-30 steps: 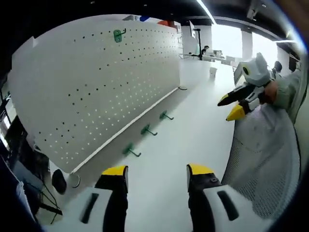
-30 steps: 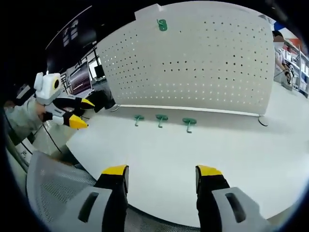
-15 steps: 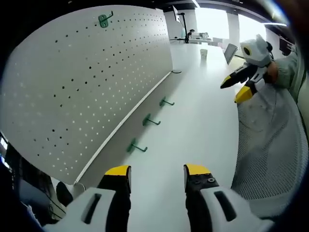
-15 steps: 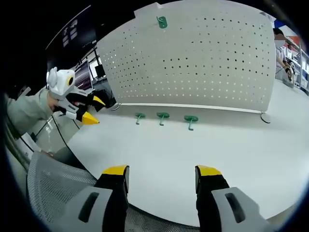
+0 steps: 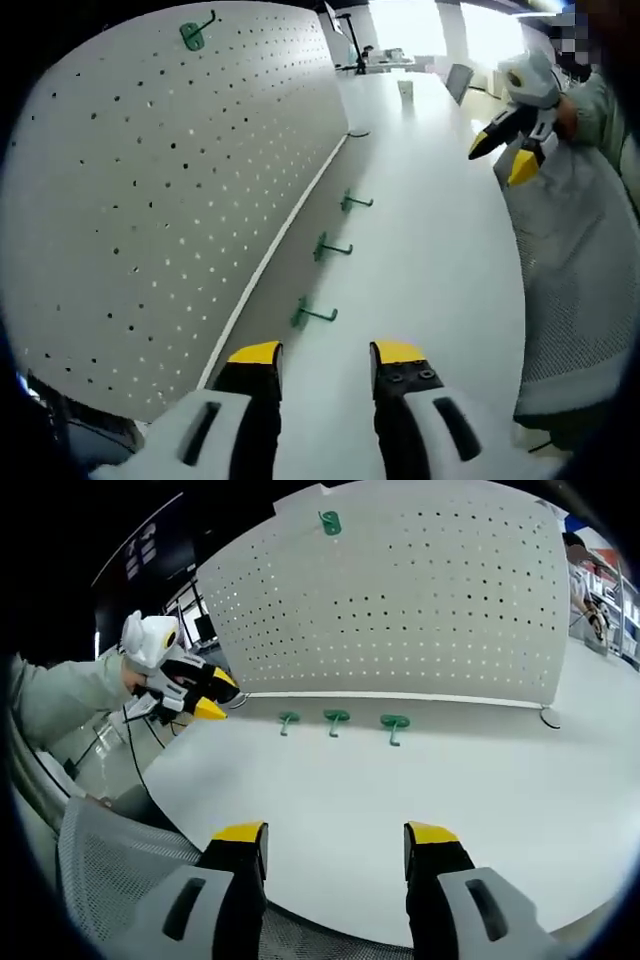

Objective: Insert the hook assembly into the mounting plate slot until the hook locks in place.

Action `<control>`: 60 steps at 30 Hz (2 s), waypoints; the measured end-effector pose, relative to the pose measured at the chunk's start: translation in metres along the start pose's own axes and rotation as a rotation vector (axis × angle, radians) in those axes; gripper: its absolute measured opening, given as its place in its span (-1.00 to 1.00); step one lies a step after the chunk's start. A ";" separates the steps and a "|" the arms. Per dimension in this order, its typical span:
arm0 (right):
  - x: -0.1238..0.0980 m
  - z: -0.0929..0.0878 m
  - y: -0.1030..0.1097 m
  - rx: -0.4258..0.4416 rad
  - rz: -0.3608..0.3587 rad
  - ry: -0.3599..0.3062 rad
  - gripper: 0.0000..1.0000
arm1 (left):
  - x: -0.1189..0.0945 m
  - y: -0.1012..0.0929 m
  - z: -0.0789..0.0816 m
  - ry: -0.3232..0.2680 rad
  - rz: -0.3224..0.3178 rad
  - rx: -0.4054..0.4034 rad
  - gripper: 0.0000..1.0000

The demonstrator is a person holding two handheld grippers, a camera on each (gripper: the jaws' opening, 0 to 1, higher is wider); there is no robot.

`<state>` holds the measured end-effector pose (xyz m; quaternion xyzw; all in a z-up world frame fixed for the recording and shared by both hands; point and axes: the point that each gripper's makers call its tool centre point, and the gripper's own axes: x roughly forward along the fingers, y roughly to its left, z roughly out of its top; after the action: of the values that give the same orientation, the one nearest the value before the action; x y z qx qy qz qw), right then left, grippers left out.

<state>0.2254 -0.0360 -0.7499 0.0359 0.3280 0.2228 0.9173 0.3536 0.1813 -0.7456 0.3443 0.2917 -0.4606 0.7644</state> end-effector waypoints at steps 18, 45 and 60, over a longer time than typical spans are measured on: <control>0.002 -0.005 0.001 0.006 0.007 0.016 0.04 | 0.040 0.021 -0.003 0.041 -0.062 0.101 -0.45; 0.001 -0.004 -0.010 0.065 -0.021 0.004 0.03 | 0.097 0.036 -0.016 0.127 -0.181 0.128 -0.66; 0.001 -0.003 -0.016 0.108 -0.040 -0.007 0.03 | 0.105 0.032 -0.016 0.129 -0.232 0.117 -0.74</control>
<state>0.2303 -0.0503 -0.7566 0.0798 0.3369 0.1864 0.9194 0.4226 0.1522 -0.8267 0.3811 0.3507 -0.5389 0.6643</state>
